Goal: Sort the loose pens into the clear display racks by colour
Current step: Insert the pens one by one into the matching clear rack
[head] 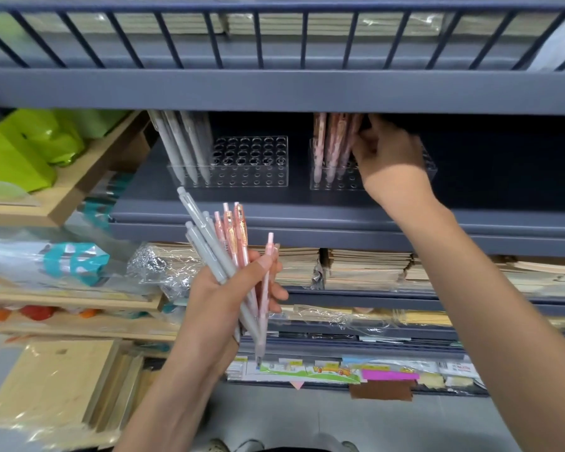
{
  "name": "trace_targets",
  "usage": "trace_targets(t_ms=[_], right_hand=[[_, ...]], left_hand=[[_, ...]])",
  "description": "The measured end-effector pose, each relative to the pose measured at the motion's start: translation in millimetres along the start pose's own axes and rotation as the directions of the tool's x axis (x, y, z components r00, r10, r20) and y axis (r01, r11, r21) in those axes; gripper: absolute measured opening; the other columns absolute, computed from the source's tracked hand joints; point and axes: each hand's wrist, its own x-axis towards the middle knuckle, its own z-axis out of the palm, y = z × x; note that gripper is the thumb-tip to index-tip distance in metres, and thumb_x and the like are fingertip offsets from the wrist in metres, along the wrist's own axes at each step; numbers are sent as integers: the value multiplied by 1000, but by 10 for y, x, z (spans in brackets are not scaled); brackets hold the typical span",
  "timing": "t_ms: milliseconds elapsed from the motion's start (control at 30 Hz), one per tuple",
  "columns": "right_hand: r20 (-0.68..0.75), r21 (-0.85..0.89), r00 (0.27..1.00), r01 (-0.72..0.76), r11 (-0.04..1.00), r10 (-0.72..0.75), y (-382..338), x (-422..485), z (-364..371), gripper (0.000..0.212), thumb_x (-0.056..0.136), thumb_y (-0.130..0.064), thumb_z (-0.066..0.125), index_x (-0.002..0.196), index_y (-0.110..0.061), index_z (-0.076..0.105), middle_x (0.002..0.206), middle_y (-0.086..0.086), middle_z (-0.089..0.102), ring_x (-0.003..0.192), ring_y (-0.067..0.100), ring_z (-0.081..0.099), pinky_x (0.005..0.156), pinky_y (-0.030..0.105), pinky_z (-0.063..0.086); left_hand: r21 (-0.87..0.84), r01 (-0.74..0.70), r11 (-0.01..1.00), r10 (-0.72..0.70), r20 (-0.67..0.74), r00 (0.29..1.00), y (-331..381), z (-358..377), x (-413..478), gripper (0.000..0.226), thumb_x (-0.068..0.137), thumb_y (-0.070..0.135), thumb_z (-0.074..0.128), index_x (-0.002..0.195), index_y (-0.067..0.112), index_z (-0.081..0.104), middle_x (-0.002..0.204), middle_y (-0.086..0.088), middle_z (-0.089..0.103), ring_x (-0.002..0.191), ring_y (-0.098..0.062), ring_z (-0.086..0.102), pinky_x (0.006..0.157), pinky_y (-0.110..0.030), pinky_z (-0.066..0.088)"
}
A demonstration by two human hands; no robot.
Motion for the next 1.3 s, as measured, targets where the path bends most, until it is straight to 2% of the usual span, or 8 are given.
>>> trace_targets(t_ms=[167, 333, 467, 633, 833, 967, 1133, 1300], right_hand=[[-59, 417, 994, -64, 907, 97, 28, -370, -147, 21, 90, -18, 63, 108, -27, 68, 83, -15, 69, 78, 5, 64, 79, 19, 49], [431, 598, 886, -136, 790, -174, -38, -730, -192, 7, 85, -23, 73, 89, -20, 78, 74, -6, 73, 65, -4, 60, 62, 9, 46], [552, 632, 793, -197, 749, -257, -10, -802, -156, 12, 83, -19, 74, 92, -11, 79, 80, 2, 75, 73, 5, 66, 69, 14, 51], [564, 637, 793, -241, 733, -230, 98, -812, -192, 7, 86, -16, 73, 82, -12, 77, 71, 6, 70, 61, 6, 54, 56, 15, 44], [384, 737, 923, -283, 613, -36, 277, -725, -367, 12, 90, -14, 67, 83, -8, 74, 67, 2, 66, 57, 10, 53, 50, 19, 43], [444, 797, 895, -369, 478, -49, 288, -865, -306, 22, 94, -24, 62, 97, -6, 74, 73, 4, 66, 62, 13, 56, 54, 22, 48], [531, 701, 839, -356, 618, -119, 280, -981, -253, 18, 85, -19, 72, 94, -3, 74, 76, 3, 71, 63, 11, 59, 58, 21, 51], [407, 739, 911, -283, 611, -70, 232, -848, -388, 13, 94, -14, 61, 95, -4, 69, 79, 9, 74, 69, 17, 69, 66, 24, 56]], left_hand=[[13, 1, 1000, -2, 22, 1000, -7, 43, 47, 5, 79, 21, 75, 78, 18, 79, 89, -18, 75, 62, -26, 70, 52, -30, 56], [9, 40, 999, -40, 82, 996, -28, 180, 63, 7, 80, 16, 72, 78, 14, 78, 88, -18, 75, 59, -25, 69, 51, -31, 57], [38, 49, 998, -54, 124, 991, -55, 293, 65, 7, 81, 14, 71, 79, 13, 78, 85, -17, 74, 59, -25, 69, 50, -30, 56], [55, 38, 998, -46, 158, 986, -93, 390, 59, 10, 80, 19, 70, 78, 21, 80, 89, -17, 76, 66, -30, 73, 54, -32, 59], [85, 59, 995, -75, 190, 979, -178, 456, 39, 14, 86, 21, 70, 75, 26, 77, 89, -18, 76, 54, -25, 67, 44, -28, 50], [51, 38, 998, -47, 187, 981, -215, 499, 52, 18, 88, 19, 71, 72, 27, 76, 74, -12, 71, 48, -20, 56, 40, -24, 41], [51, 20, 998, -30, 203, 979, -209, 508, 75, 28, 90, 16, 64, 71, 33, 76, 62, -2, 65, 46, -18, 51, 38, -23, 39], [37, 53, 998, -58, 151, 987, -240, 481, 89, 9, 85, 21, 68, 81, 12, 66, 73, -11, 69, 40, -15, 45, 37, -23, 38]])
